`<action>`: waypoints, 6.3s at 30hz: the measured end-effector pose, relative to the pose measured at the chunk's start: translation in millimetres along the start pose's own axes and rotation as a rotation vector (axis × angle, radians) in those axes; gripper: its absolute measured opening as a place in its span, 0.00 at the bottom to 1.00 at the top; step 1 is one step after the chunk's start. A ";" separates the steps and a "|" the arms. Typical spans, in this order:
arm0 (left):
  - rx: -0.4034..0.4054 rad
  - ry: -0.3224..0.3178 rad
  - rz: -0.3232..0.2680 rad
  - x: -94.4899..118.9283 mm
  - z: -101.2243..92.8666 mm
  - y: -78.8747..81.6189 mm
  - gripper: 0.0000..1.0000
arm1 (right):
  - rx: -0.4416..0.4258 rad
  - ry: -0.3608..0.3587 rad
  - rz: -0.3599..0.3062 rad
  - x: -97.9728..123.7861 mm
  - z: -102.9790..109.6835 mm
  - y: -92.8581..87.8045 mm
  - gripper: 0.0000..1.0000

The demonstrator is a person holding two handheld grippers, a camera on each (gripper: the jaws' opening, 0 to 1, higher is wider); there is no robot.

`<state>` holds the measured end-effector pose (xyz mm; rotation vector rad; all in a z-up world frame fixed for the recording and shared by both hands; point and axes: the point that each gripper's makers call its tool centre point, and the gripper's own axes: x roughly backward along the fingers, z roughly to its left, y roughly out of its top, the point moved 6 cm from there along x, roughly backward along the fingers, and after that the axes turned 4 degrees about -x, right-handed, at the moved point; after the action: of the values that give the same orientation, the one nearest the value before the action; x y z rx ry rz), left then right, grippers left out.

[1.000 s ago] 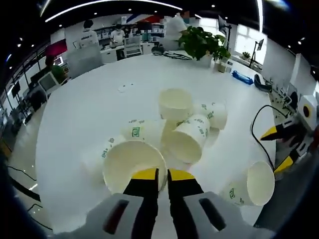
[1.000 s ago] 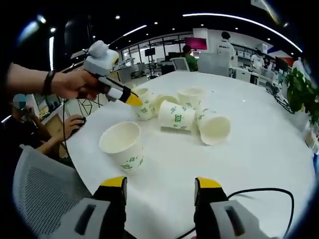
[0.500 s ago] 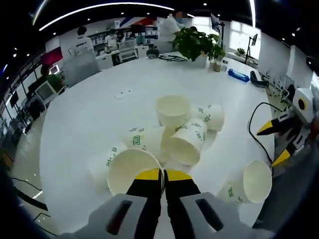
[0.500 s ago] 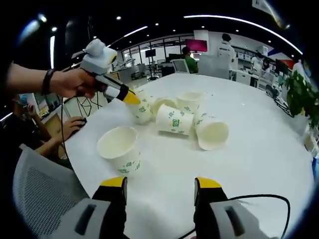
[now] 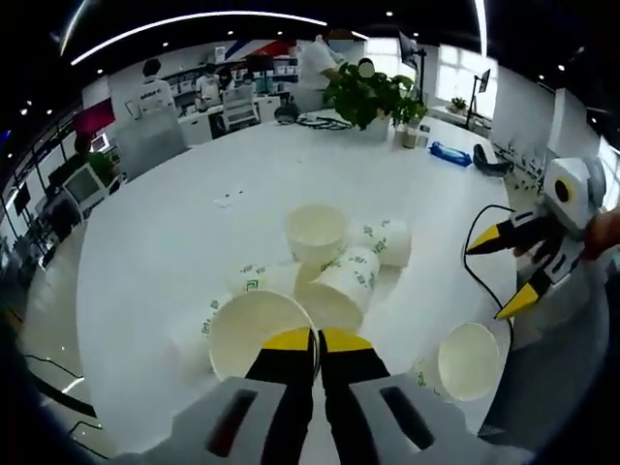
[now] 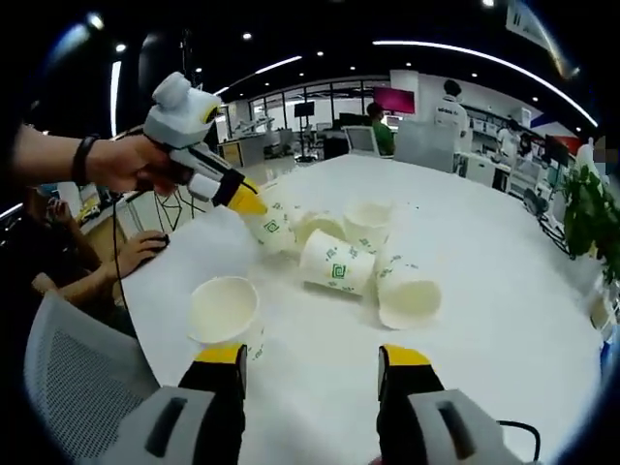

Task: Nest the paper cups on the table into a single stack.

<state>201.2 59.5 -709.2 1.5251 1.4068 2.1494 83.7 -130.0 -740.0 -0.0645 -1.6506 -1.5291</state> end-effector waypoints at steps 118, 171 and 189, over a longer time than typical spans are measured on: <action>0.448 -0.357 -0.071 52.9 -39.9 9.9 0.00 | 0.398 0.191 -0.137 -16.1 65.2 83.3 0.40; 0.416 -0.368 -0.113 65.5 -67.5 0.2 0.00 | 0.305 0.218 -0.038 -19.3 80.6 31.7 0.40; 0.444 -0.339 -0.093 49.1 -74.2 -17.5 0.00 | 0.333 0.214 0.032 -34.5 73.6 16.2 0.44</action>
<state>112.1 53.8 -693.1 1.8132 1.8559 1.4933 74.8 -47.6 -738.9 0.2430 -1.6975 -1.1754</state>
